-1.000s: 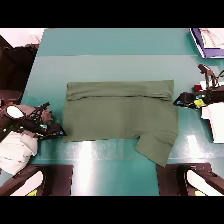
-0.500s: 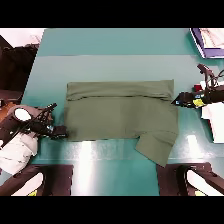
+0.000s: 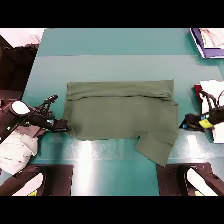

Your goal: Fold the shirts.

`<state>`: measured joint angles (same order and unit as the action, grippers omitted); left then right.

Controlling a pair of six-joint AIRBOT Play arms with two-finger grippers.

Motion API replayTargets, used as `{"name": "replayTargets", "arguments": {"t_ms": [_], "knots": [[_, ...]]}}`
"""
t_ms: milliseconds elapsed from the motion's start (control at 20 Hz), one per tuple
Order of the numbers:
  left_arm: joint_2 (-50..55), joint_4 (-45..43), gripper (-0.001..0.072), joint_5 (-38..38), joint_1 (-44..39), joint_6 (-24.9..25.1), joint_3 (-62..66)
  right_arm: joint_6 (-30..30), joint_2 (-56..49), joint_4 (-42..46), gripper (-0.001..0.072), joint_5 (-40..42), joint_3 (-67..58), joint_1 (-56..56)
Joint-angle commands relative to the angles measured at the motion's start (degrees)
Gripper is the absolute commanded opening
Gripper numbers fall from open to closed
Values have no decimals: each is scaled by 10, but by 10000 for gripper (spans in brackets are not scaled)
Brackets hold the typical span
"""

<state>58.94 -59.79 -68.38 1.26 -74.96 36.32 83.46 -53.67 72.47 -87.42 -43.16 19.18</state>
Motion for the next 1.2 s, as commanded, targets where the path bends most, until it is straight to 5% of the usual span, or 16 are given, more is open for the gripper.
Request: {"name": "replayTargets", "arguments": {"t_ms": [0, 550, 700, 850, 1150], "knots": [[0, 3, 23, 4, -1, 0, 8, 5, 35, -2, 344, -10, 95, 49], [0, 4, 24, 2, -1, 4, 8, 4, 6, -80, 293, 80, 175, 56], [0, 4, 24, 3, -1, 4, 8, -17, -1, -80, 18, 78, 175, 56], [-1, -7, 23, -11, -1, 19, 16, -28, 40, -68, 16, 61, 166, 56], [-16, -10, 22, -177, -1, 8, 79, -3, 216, 11, 16, -90, 52, 56]]}}
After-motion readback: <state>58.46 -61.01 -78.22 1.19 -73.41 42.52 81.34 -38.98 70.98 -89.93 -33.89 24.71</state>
